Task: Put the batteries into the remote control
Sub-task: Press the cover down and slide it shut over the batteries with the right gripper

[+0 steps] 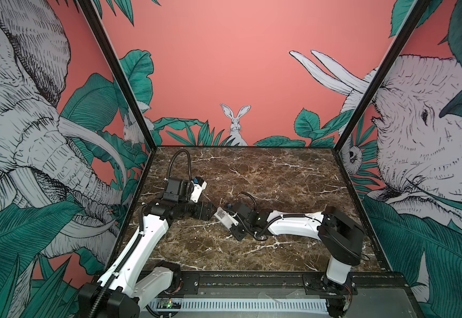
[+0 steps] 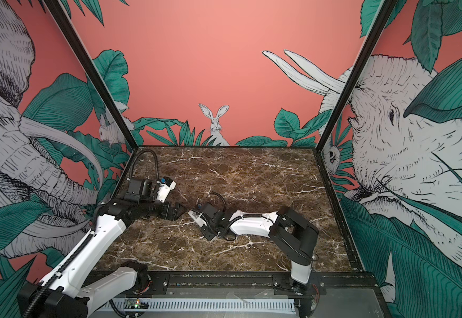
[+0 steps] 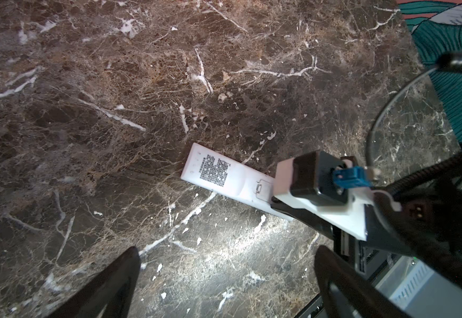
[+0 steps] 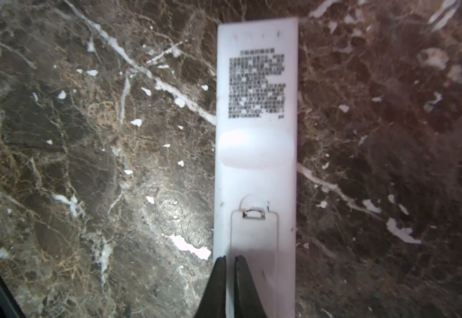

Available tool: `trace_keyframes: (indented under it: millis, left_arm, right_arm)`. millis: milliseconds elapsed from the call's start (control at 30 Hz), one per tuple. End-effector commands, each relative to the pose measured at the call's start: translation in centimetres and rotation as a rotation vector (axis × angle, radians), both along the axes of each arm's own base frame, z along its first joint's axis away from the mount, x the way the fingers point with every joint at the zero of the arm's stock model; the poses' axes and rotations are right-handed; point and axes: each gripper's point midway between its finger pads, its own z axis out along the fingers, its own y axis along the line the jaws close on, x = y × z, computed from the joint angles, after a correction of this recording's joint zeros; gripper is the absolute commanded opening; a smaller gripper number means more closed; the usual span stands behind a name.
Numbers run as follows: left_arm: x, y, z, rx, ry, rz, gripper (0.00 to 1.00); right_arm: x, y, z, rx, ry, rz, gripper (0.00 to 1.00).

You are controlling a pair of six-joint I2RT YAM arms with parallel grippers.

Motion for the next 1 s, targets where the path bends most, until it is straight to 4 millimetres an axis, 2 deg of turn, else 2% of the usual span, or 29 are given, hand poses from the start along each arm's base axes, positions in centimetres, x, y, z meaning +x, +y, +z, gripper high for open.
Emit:
trace_keyframes:
  millis: [0, 133, 300, 333, 400, 500, 600, 733, 767, 900, 967]
  left_arm:
    - [-0.4, 0.2, 0.0, -0.001, -0.008, 0.001, 0.99]
    - [-0.3, 0.2, 0.0, 0.000, -0.010, 0.001, 0.99]
    - [-0.4, 0.2, 0.0, 0.001, -0.008, 0.004, 0.99]
    - [-0.3, 0.3, 0.0, 0.003, -0.010, 0.006, 0.99]
    - [-0.3, 0.4, 0.1, 0.007, -0.015, 0.012, 0.99]
    - [-0.2, 0.5, 0.1, 0.008, -0.008, 0.028, 0.99]
    - [-0.1, 0.6, 0.2, 0.007, -0.001, 0.040, 0.99]
    - [-0.2, 0.6, 0.4, -0.007, 0.006, 0.060, 0.99]
    - [-0.2, 0.5, 0.4, -0.014, 0.003, 0.060, 0.99]
    - [-0.2, 0.6, 0.6, -0.016, -0.009, 0.064, 0.99]
    - [-0.2, 0.5, 0.5, -0.017, -0.009, 0.062, 0.99]
  right_arm:
    - [-0.6, -1.1, -2.0, -0.029, 0.062, -0.028, 0.09]
    - [-0.4, -1.1, -0.6, 0.013, 0.035, -0.035, 0.10]
    - [0.8, -0.7, 2.6, 0.084, -0.012, -0.049, 0.14]
    - [1.0, -0.7, 3.0, 0.090, -0.022, -0.048, 0.18]
    - [1.4, -0.8, 3.6, 0.073, -0.049, -0.045, 0.38]
    - [1.5, -1.4, 2.7, 0.003, -0.050, -0.034, 0.57]
    - [1.3, -1.8, 1.4, -0.057, -0.035, -0.019, 0.63]
    - [1.6, -2.0, 0.8, -0.091, -0.036, -0.030, 0.64]
    - [1.8, -2.0, 0.9, -0.089, -0.043, -0.034, 0.62]
    - [2.6, -2.1, 1.6, -0.085, -0.072, -0.053, 0.36]
    - [2.8, -1.6, 2.3, -0.066, -0.079, -0.037, 0.27]
